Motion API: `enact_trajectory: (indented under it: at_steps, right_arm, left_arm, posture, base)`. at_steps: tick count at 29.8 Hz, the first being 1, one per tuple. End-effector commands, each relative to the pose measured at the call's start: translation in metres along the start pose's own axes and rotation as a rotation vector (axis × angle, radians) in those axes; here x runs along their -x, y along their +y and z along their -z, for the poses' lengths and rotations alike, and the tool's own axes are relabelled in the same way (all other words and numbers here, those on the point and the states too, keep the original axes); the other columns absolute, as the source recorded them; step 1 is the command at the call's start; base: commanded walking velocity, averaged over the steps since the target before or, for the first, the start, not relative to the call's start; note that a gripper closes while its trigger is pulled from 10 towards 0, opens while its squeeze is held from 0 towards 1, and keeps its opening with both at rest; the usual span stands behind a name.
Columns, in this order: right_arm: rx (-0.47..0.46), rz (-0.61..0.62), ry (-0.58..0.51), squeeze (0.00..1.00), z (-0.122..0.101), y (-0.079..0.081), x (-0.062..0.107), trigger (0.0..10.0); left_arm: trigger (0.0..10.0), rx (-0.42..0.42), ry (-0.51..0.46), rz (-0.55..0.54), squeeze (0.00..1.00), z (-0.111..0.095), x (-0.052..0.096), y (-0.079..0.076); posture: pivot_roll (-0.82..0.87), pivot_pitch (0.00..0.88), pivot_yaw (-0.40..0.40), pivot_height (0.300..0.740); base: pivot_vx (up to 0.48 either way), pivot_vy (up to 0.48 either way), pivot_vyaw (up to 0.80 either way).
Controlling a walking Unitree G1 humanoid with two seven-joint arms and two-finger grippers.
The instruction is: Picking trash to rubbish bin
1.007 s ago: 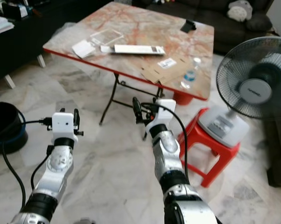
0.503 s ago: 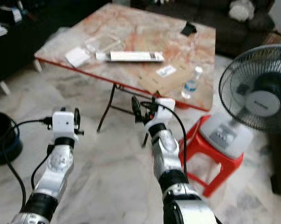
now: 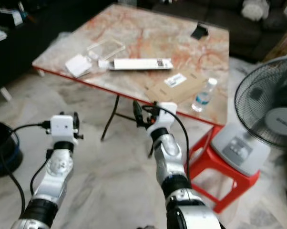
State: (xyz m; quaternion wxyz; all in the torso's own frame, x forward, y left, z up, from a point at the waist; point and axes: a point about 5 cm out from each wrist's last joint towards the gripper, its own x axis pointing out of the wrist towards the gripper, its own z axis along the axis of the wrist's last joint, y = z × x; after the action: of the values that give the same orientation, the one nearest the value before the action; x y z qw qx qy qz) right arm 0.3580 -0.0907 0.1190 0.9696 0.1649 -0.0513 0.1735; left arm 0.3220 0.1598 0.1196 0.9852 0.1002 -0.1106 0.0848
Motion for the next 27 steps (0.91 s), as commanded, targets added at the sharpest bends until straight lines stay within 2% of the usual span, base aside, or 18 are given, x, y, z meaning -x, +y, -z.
enact_trajectory:
  at_steps: [1, 17, 27]
  right_arm:
    - [-0.008, -0.017, -0.007, 0.0, -0.002, 0.008, -0.004, 10.0]
    - [-0.004, -0.016, -0.009, 0.0, -0.003, 0.006, -0.004, 10.0]
    - [-0.011, -0.001, -0.023, 0.0, -0.005, 0.001, -0.001, 10.0]
  left_arm:
    - [10.0, -0.005, 0.006, -0.017, 0.0, 0.001, 0.001, 0.007]
    - [10.0, 0.001, 0.009, 0.0, 0.0, 0.001, 0.0, 0.004]
    - [10.0, 0.016, -0.028, 0.073, 0.0, -0.004, 0.003, -0.011]
  posture:
    - [0.07, 0.145, -0.111, 0.74]
    - [0.06, 0.16, -0.119, 0.74]
    - [0.05, 0.164, -0.121, 0.74]
  base:
    - [0.401, 0.0, 0.0]
    - [0.397, 0.0, 0.0]
    - [0.0, 0.0, 0.0]
